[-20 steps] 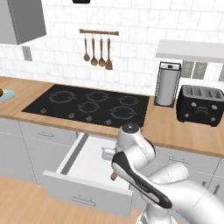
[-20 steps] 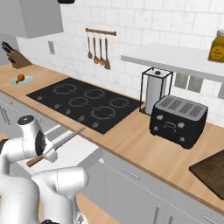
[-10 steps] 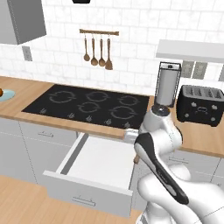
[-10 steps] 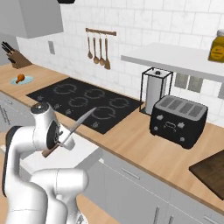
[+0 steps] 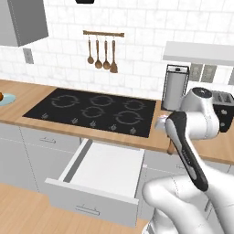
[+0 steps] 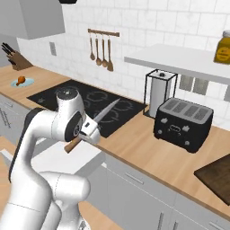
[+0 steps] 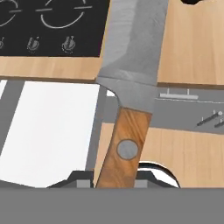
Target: Pick up the knife from the drawer and place it on the cutting board. Then place the meat from the plate to the cutting board.
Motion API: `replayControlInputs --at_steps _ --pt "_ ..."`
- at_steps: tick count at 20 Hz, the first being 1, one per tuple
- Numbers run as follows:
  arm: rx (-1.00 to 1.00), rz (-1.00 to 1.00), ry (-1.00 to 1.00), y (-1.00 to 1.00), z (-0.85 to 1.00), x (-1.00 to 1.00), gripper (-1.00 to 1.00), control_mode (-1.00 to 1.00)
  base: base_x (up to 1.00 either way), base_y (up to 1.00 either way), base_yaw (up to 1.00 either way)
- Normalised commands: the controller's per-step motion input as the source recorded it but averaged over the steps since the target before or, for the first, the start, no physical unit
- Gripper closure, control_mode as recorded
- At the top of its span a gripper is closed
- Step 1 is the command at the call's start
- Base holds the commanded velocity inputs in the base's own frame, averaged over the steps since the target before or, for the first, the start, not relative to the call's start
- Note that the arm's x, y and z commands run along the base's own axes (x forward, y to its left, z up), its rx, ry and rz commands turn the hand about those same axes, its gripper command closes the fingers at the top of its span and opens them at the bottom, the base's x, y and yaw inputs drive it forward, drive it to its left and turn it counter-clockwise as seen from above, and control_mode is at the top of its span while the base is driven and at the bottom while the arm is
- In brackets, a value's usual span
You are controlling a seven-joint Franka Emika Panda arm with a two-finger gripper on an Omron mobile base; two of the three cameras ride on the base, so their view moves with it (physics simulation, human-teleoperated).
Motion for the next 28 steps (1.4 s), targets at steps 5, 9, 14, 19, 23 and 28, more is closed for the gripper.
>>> replayControlInputs --at_steps 5,9,14,19,23,28 --pt "-0.05 -0.35 0.03 -1.0 -0.06 0.0 1.0 -1.0 0.0 0.0 0.0" --pt "-0.07 -0.43 0.04 -1.0 -0.14 0.0 1.0 -1.0 0.0 0.0 0.0" --pt "-0.03 -0.45 0.11 -1.0 -0.09 0.01 1.0 -1.0 0.0 0.0 0.0" --pt "0.0 -0.42 0.09 -1.0 0.0 0.11 1.0 -1.0 0.0 0.0 0.0" --pt "0.0 -0.32 0.05 -1.0 0.0 0.18 1.0 -1.0 0.0 0.0 0.0" --pt "0.04 -0.13 0.01 -1.0 -0.12 0.23 1.0 -1.0 0.0 0.0 0.0"
